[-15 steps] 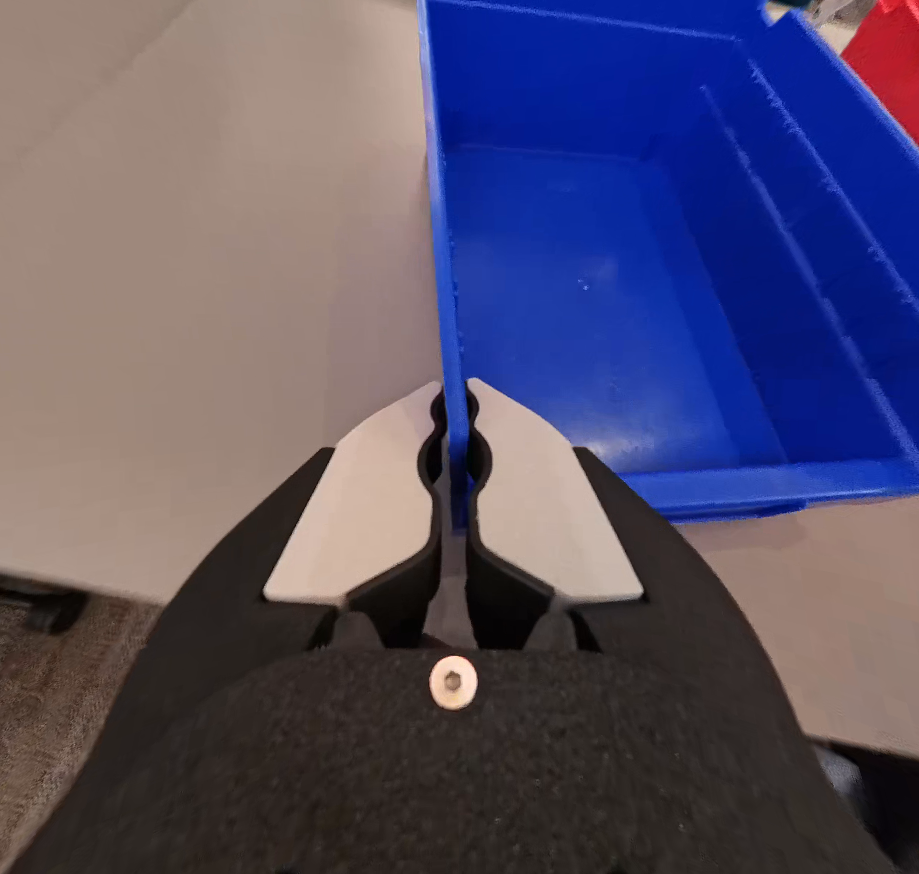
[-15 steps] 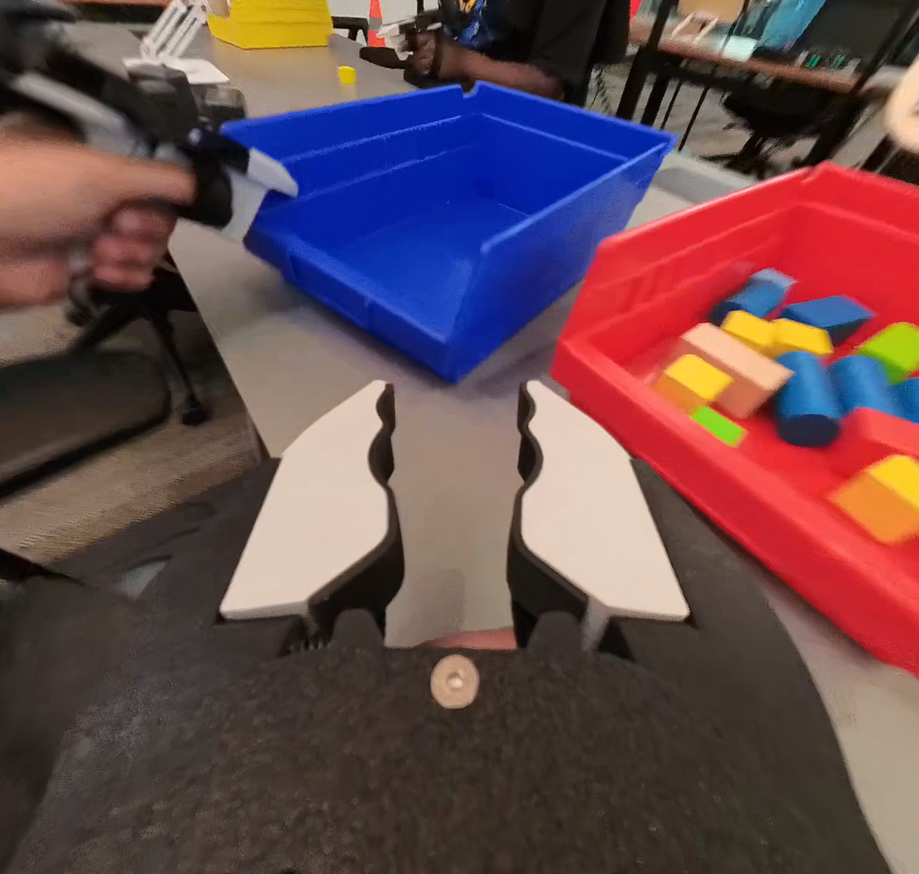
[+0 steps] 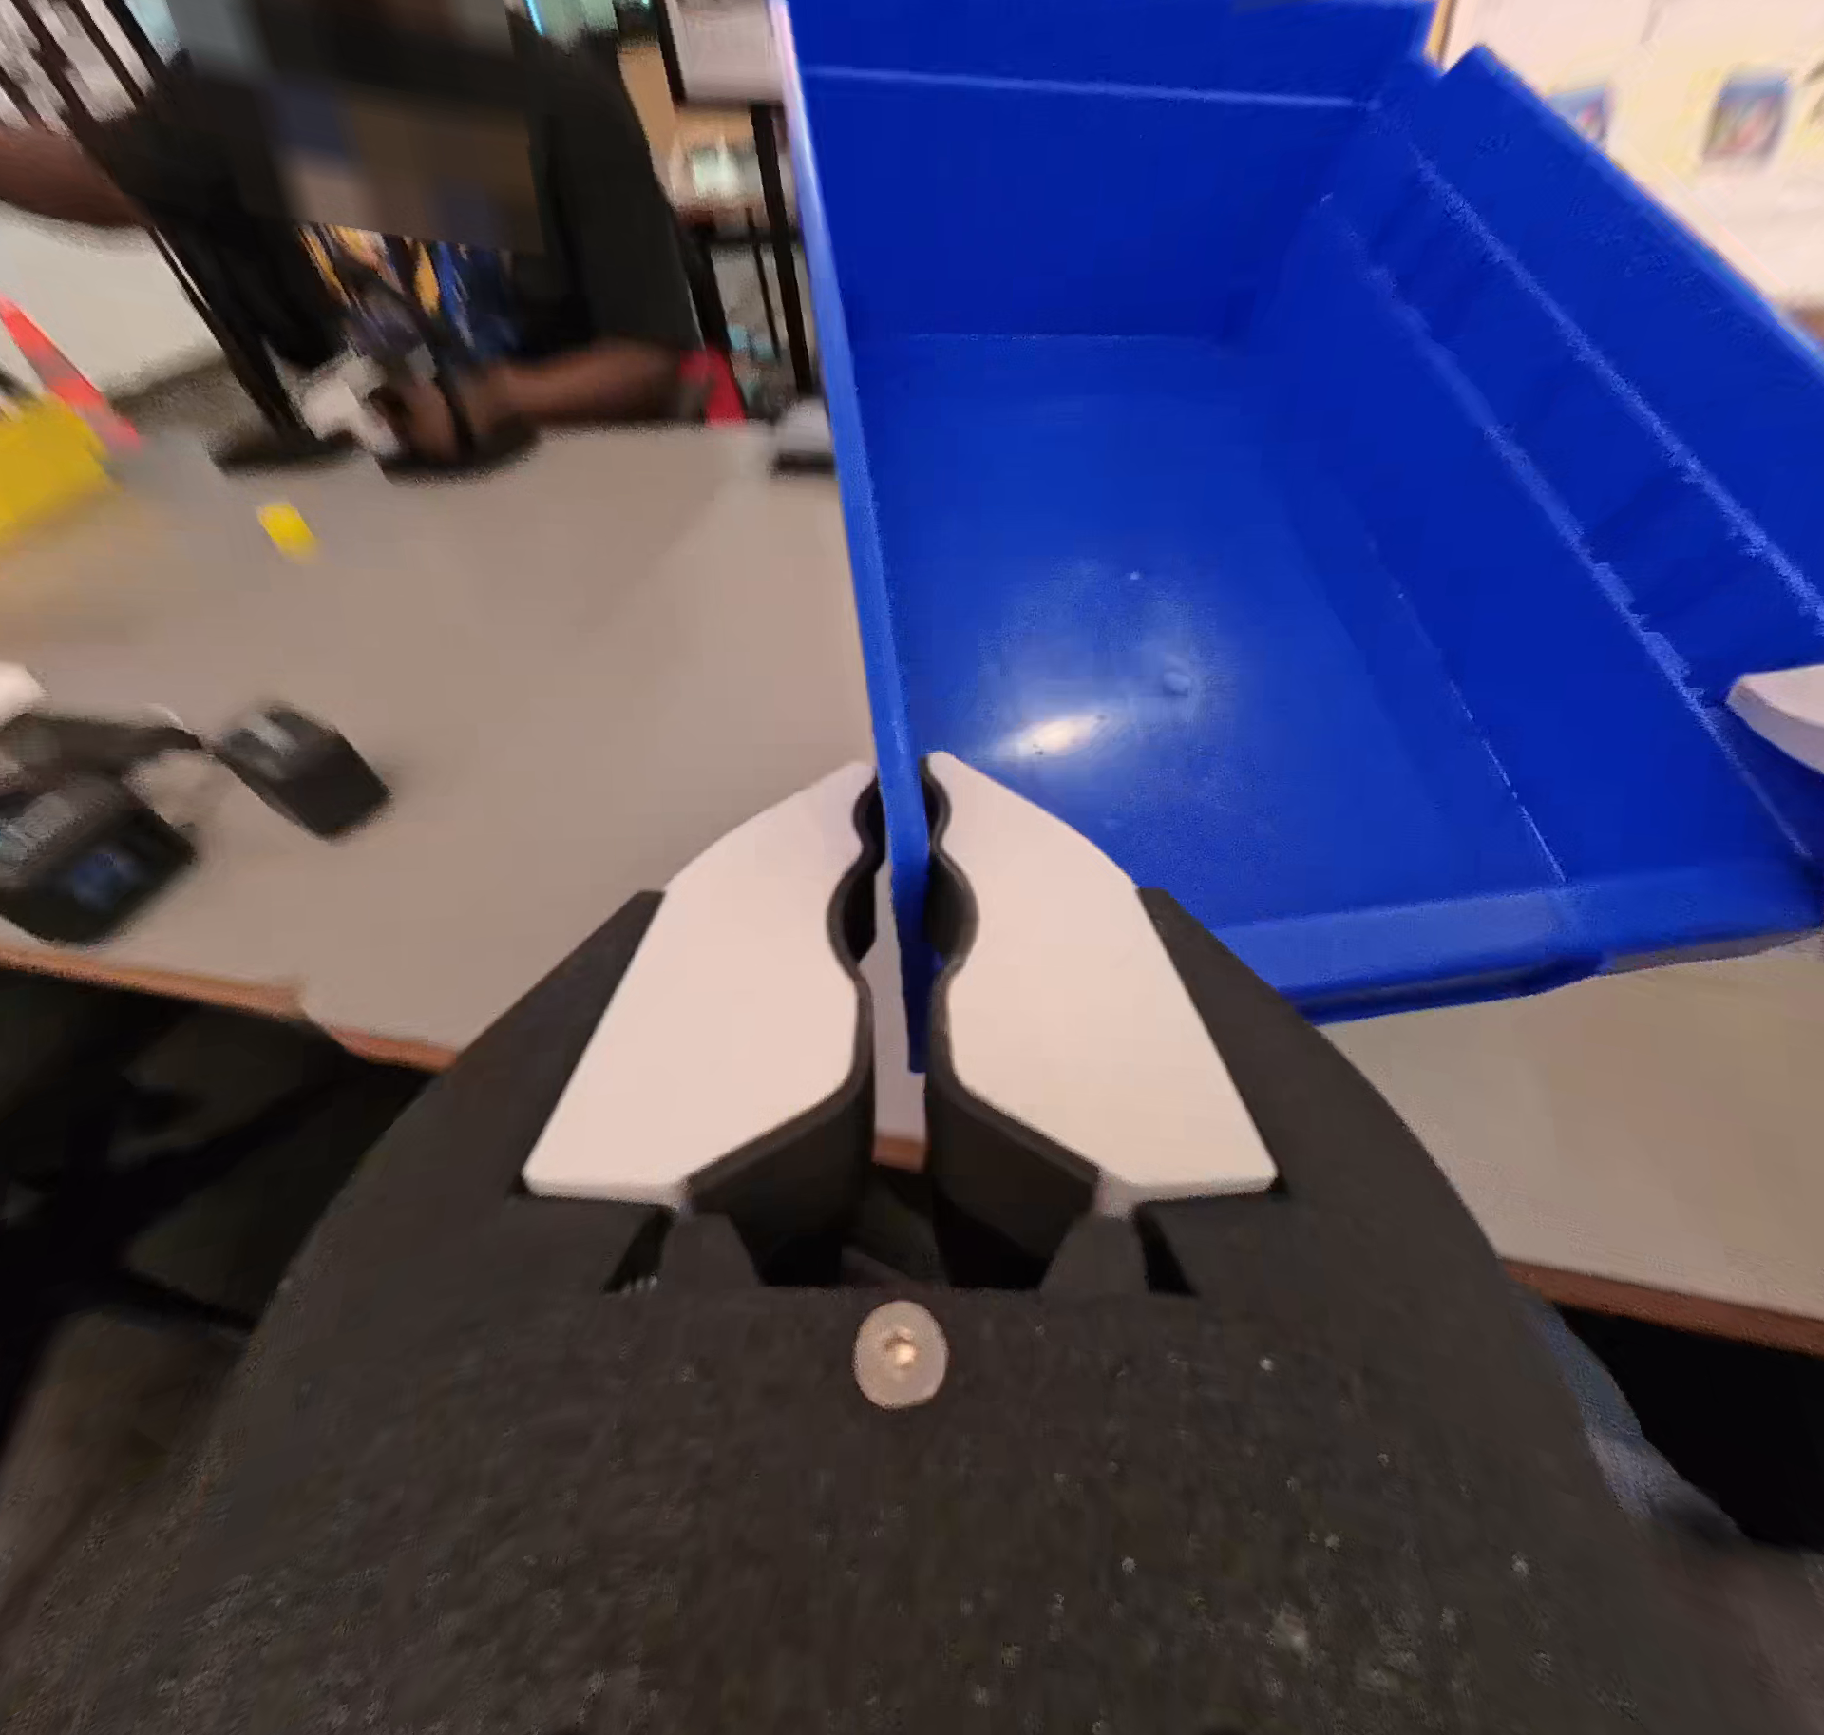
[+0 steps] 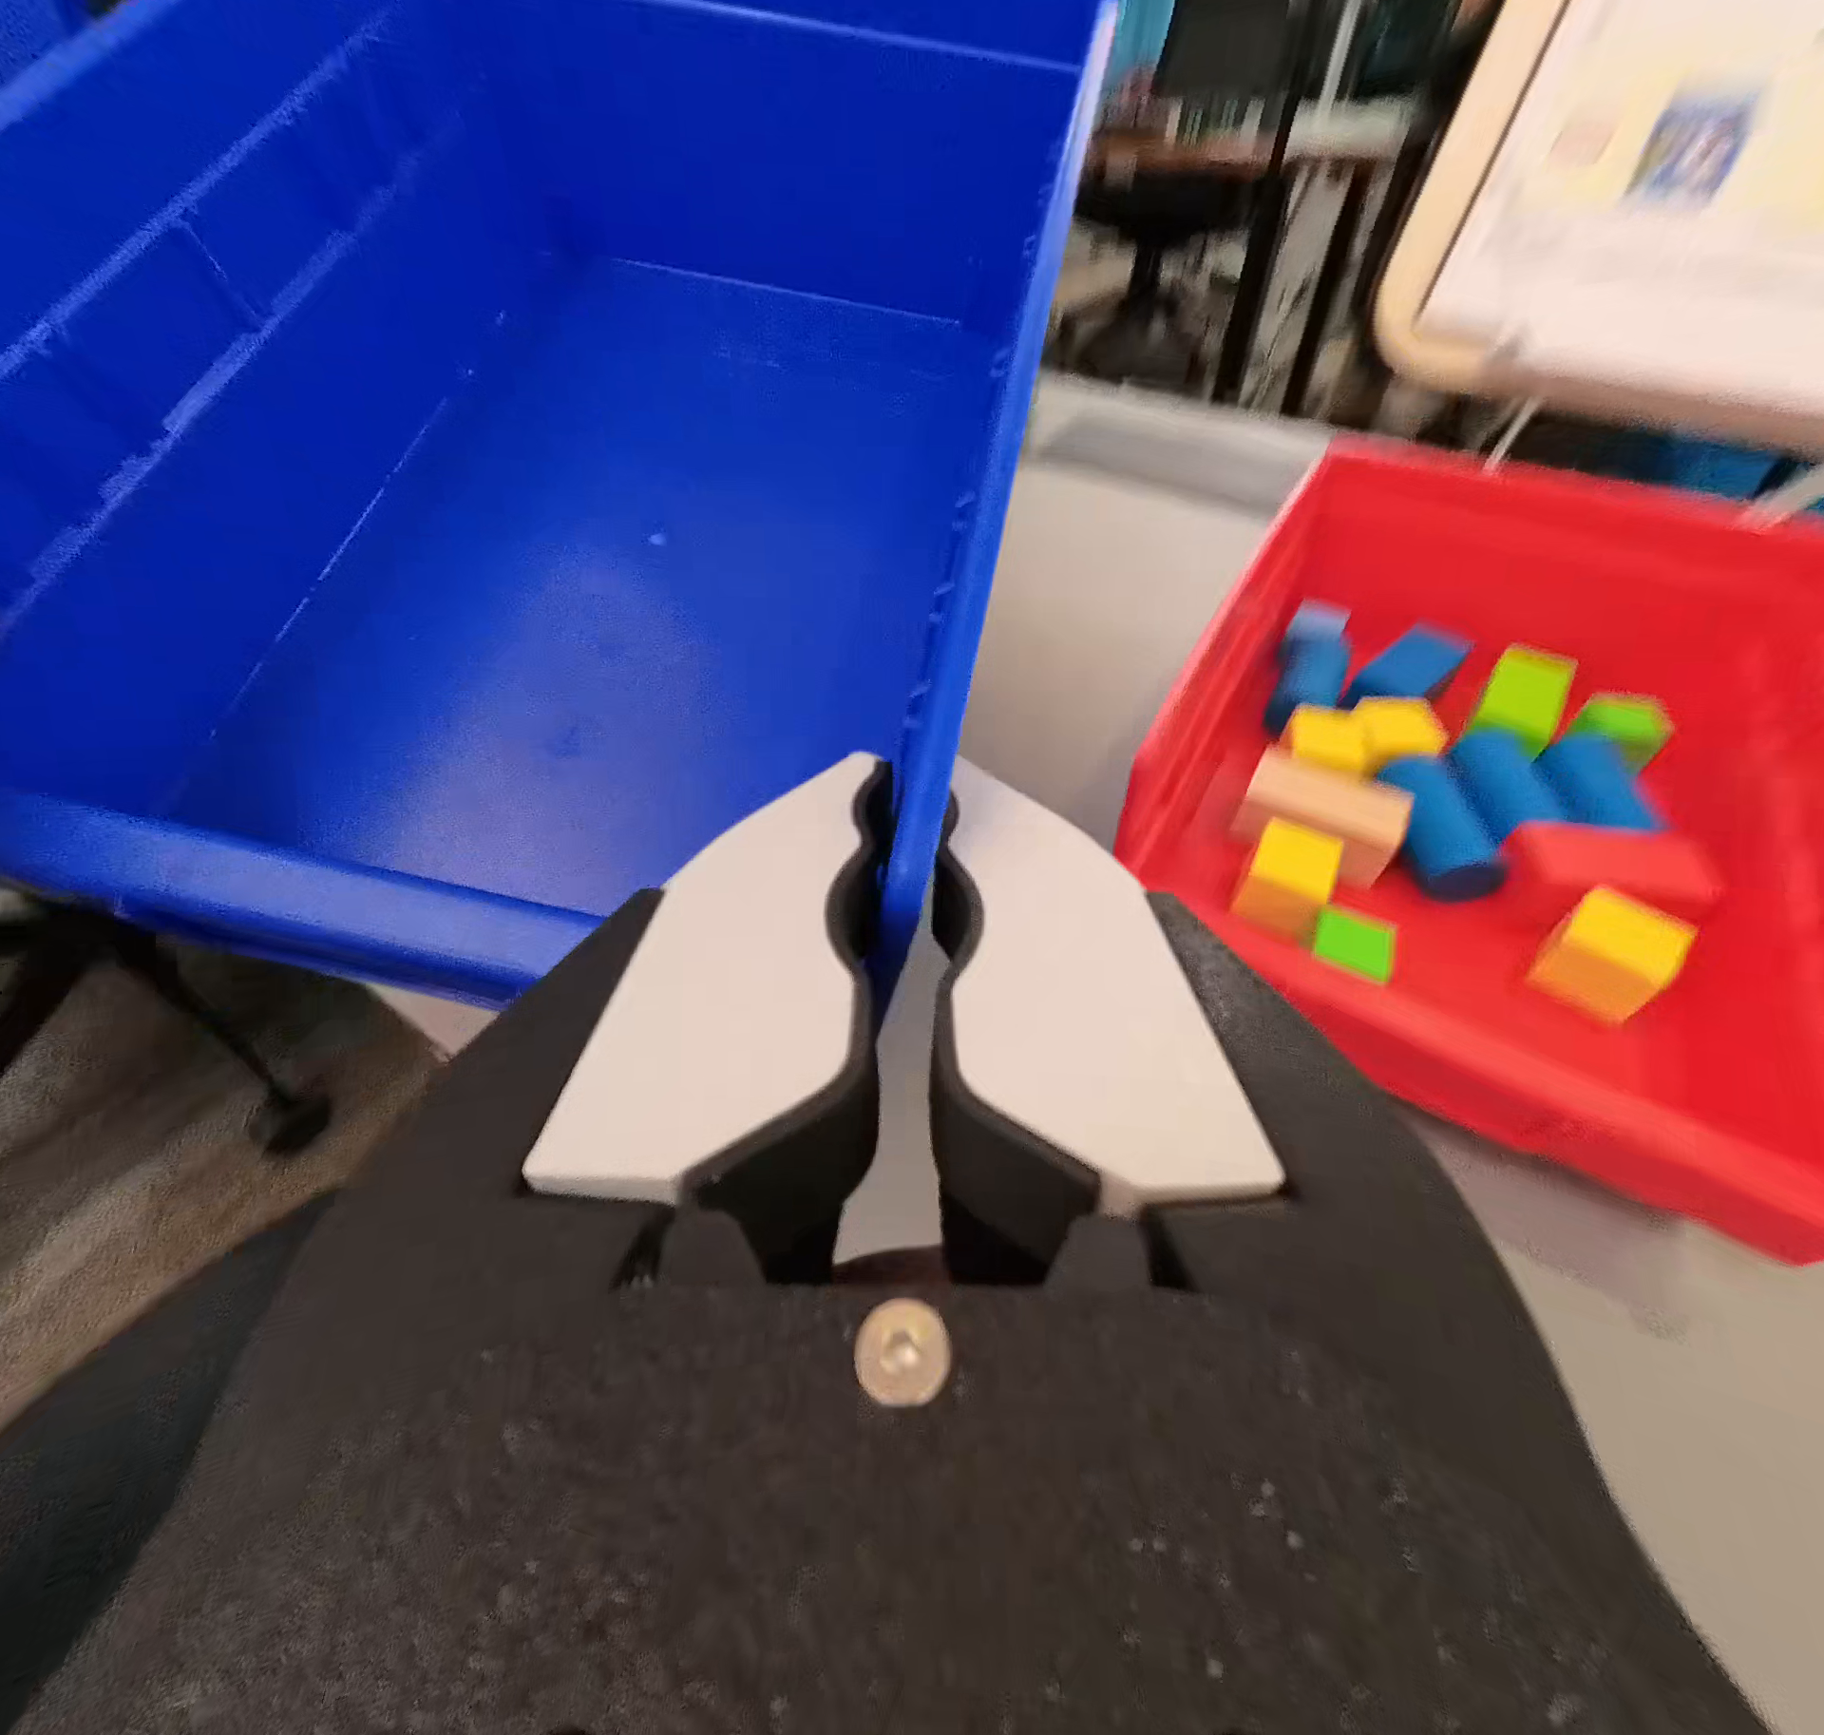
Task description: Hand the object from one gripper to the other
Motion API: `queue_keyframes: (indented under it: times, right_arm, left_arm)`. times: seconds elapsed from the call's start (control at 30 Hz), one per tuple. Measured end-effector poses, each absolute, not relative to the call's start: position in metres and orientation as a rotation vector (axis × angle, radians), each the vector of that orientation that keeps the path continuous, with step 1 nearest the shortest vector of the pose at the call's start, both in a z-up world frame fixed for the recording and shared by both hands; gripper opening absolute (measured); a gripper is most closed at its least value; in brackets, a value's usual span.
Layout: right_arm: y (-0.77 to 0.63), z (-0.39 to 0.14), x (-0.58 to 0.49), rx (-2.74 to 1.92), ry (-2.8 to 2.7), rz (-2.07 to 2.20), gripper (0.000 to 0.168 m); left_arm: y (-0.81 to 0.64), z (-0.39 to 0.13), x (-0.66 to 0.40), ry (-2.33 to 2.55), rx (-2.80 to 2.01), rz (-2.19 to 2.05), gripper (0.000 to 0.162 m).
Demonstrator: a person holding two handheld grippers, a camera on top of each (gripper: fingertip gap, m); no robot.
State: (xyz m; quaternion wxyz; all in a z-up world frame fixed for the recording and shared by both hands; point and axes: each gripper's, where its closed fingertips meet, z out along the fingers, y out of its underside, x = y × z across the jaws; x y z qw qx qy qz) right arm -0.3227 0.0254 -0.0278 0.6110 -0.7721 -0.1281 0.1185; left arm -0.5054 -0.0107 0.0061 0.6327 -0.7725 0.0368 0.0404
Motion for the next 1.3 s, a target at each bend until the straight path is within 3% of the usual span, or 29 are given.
queue_keyframes:
  times: [0.17,0.27,0.4,0.57,0.7,0.93,1.1,1.3]
  right_arm:
    - [-0.015,0.093,-0.275,-1.463,-0.208,0.230,0.006]
    - [-0.037,0.148,-0.225,-1.354,-0.118,0.213,0.006]
    - [-0.046,0.195,-0.127,-1.319,0.030,0.125,0.004]
    - [-0.044,0.200,0.005,-1.392,0.161,-0.125,0.003]
    - [-0.027,0.159,0.111,-1.557,0.206,-0.304,0.003]
    - [0.017,0.001,0.247,-1.823,0.230,-0.303,0.004]
    - [0.034,-0.091,0.278,-1.898,0.355,-0.040,0.004]
    - [0.055,-0.127,0.263,-2.044,0.252,-0.092,0.003]
  left_arm:
    - [-0.043,0.139,-0.453,0.241,-1.476,0.199,0.003]
    - [-0.048,0.191,-0.400,0.344,-1.375,0.150,0.003]
    - [-0.033,0.214,-0.302,0.472,-1.309,0.037,0.005]
    - [0.008,0.195,-0.166,0.539,-1.338,-0.204,0.005]
    - [0.052,0.136,-0.052,0.576,-1.461,-0.396,0.004]
    - [0.100,-0.012,0.079,0.549,-1.742,-0.433,0.003]
    - [0.103,-0.070,0.102,0.574,-1.822,-0.359,0.004]
    - [0.105,-0.132,0.078,0.561,-1.940,-0.350,0.005]
